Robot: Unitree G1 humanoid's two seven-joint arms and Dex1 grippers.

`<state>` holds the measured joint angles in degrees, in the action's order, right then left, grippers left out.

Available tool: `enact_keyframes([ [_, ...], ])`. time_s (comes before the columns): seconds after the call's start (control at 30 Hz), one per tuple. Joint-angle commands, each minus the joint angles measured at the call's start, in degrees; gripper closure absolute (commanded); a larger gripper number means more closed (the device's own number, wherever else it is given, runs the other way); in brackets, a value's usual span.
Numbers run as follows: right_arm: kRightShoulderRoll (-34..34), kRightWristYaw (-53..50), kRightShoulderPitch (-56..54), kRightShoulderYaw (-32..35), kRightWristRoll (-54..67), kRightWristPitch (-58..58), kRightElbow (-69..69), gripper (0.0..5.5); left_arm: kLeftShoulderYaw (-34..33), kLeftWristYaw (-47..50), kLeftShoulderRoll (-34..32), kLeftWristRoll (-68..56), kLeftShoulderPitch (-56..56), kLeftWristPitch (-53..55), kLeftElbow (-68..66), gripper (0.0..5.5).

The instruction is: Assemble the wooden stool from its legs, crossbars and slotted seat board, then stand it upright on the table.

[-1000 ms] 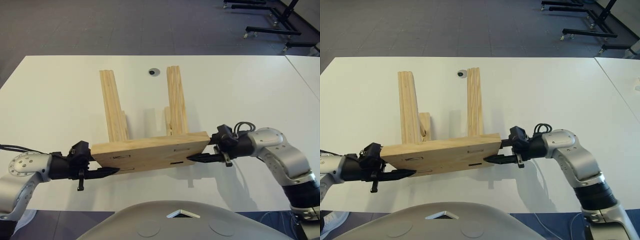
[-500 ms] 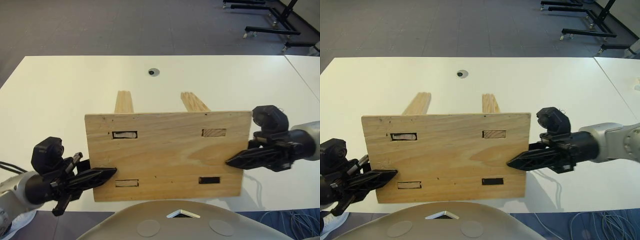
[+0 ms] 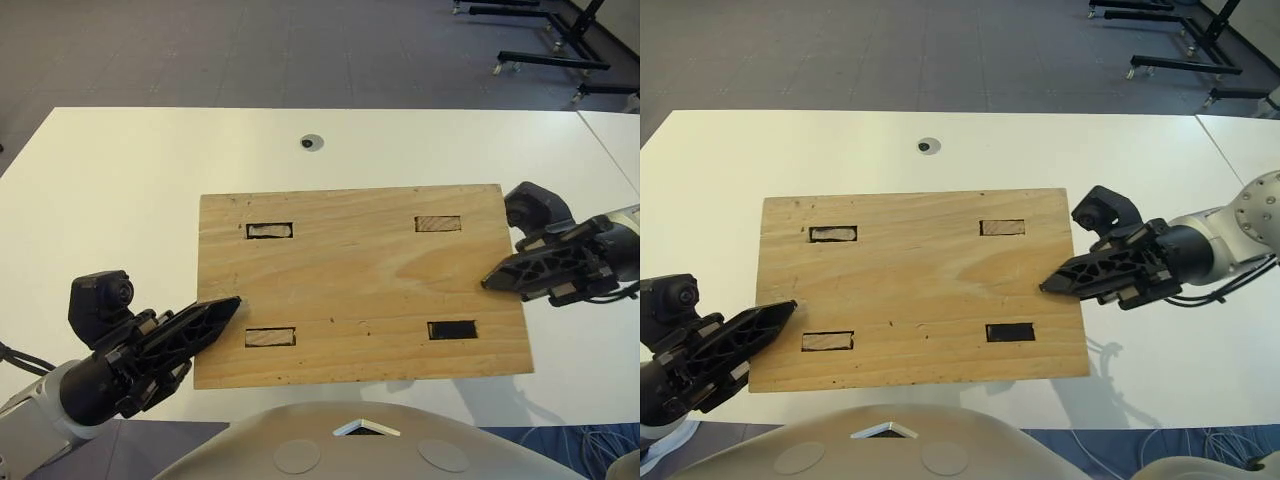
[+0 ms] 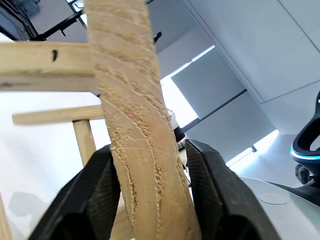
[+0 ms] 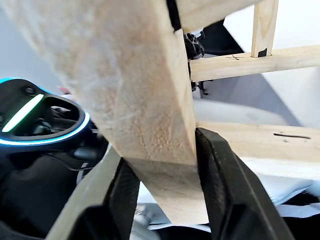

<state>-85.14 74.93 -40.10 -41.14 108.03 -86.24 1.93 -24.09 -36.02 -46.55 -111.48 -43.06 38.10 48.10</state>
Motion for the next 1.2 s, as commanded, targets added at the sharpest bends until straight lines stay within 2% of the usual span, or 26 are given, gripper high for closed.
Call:
enact_keyframes([
  [0.03, -1.0, 5.4, 2.2, -2.6, 5.0, -2.1, -0.4, 3.91, -1.4, 2.0, 3.1, -1.5, 5.4, -2.8, -8.2, 2.68],
  [0.13, 0.3, 4.7, 2.5, -2.7, 5.0, -1.0, -1.7, 3.91, -1.0, 4.2, 4.1, -1.5, 7.5, -1.5, -10.2, 2.17],
  [0.2, 1.3, 0.5, 5.4, -0.1, 5.0, 2.5, -1.3, 3.91, -1.2, 4.9, 4.4, -1.5, 8.4, -0.8, -10.6, 1.81],
  [0.27, 3.1, -4.8, 10.2, 4.8, 5.0, 7.2, -0.8, 3.45, -1.5, 5.4, 4.2, -1.5, 9.3, 0.2, -11.0, 1.48],
  [0.37, 9.4, -16.6, 19.9, 17.4, 5.0, 14.9, 0.2, 2.77, -2.0, 6.2, 4.1, -1.5, 10.3, 1.1, -11.3, 0.90],
  [0.5, 15.0, -22.5, 27.0, 30.6, 5.0, 14.3, -0.6, 2.07, -2.6, 7.4, 5.0, -1.5, 10.6, 1.2, -11.2, 0.33],
  [0.6, 23.0, -27.6, 29.9, 37.6, 5.0, 17.3, 4.9, 1.89, -2.6, 6.8, 6.4, -0.1, 11.0, 1.1, -11.6, 0.12],
  [0.7, 33.5, -36.1, 28.9, 43.6, 5.0, 20.0, 3.6, 1.89, -1.7, 6.2, 8.2, 2.4, 13.4, 0.3, -13.1, 0.12],
  [0.77, 36.7, -38.3, 30.1, 46.3, 5.0, 19.8, 5.0, 1.89, -1.5, 5.8, 8.7, 3.5, 15.1, 0.4, -14.1, 0.12],
  [0.97, 35.2, -35.6, 31.0, 51.9, 5.0, 12.6, 1.3, 1.89, -0.8, 4.2, 9.7, 5.9, 17.6, 1.6, -15.3, 0.12],
  [1.2, 28.6, -31.7, 33.2, 49.3, 5.0, 5.8, -2.3, 1.89, 0.7, 4.1, 11.2, 8.3, 19.2, 2.0, -15.2, 0.12],
])
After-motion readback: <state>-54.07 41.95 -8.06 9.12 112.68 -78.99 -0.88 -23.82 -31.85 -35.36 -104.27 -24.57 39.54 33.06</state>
